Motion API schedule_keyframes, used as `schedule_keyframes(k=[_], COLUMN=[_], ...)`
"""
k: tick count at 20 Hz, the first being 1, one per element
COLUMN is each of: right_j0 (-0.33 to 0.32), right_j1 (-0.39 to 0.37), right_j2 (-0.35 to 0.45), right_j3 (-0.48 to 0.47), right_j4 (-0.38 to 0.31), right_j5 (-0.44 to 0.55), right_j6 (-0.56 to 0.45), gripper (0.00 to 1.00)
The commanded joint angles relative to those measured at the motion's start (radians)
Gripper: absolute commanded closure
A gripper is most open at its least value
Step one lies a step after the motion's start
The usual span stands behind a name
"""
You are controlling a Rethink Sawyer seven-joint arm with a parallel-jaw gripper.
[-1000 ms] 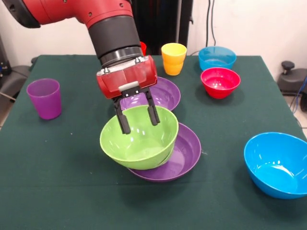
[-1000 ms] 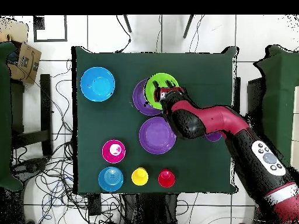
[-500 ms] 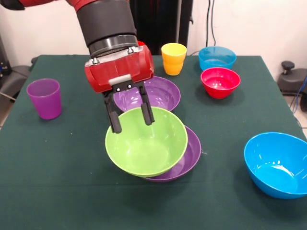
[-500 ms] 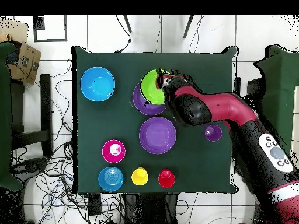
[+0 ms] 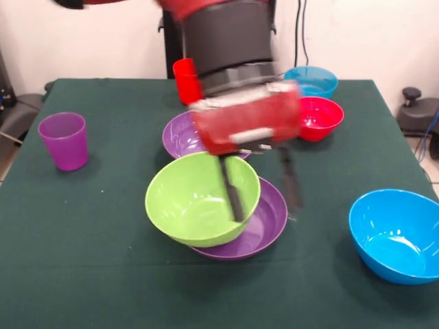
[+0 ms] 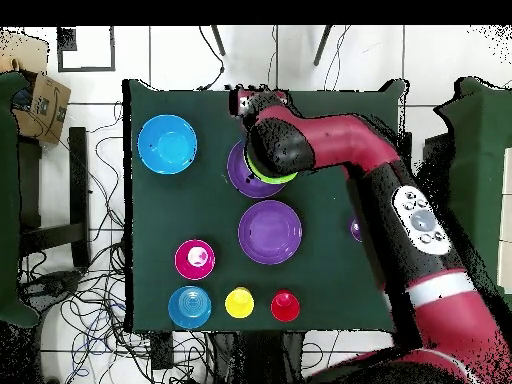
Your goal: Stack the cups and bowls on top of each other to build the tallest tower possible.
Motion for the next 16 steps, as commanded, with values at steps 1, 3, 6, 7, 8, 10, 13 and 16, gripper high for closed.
schedule_keyframes(k=[1,3,6,7,8,10,13,16], right_j0=[0.203,0.279,0.343,0.372,0.394,0.426,0.472,0.461], right_j1=[0.006,0.004,0.014,0.022,0.028,0.032,0.038,0.063], right_j2=[-0.218,-0.280,-0.330,-0.357,-0.383,-0.423,-0.474,-0.464], right_j3=[-0.158,-0.201,-0.239,-0.244,-0.249,-0.248,-0.268,-0.290], right_j4=[0.037,0.050,0.069,0.073,0.073,0.073,0.080,0.149], right_j5=[0.184,0.201,0.209,0.197,0.184,0.175,0.209,0.394], right_j6=[0.243,0.279,0.292,0.314,0.323,0.341,0.348,0.280], gripper=[0.00,0.00,0.00,0.00,0.00,0.00,0.00,0.00])
